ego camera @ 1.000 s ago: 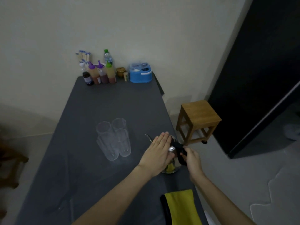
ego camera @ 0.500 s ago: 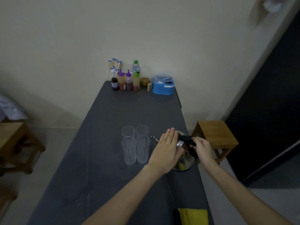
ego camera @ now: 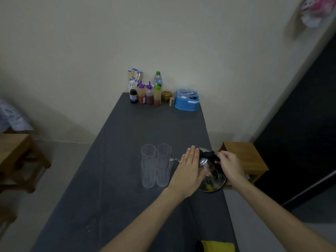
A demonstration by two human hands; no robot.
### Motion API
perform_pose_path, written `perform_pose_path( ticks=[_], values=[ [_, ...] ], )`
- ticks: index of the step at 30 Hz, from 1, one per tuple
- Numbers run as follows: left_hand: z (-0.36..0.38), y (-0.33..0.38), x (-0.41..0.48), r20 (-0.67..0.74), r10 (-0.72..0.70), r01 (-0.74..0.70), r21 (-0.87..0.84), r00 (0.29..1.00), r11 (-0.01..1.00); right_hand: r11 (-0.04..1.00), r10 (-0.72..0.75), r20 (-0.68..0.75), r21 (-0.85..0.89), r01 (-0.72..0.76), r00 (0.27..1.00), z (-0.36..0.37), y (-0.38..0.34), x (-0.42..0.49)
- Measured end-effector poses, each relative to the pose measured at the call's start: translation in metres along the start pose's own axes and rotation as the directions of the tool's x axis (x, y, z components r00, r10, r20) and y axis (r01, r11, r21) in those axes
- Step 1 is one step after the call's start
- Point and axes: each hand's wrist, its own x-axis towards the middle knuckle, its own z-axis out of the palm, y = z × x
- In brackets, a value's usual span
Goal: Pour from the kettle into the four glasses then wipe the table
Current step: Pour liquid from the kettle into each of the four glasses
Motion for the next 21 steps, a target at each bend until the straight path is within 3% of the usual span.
perform_pose_path(
  ticks=[21],
  values=[
    [-0.003,0.003,0.005,-0.046,-0.031,0.027,-0.079,0.998,0.996,0.973,-0.142,-0.031,-0.187,0.134,0.989,-0.005,-0.019,0.012]
  ],
)
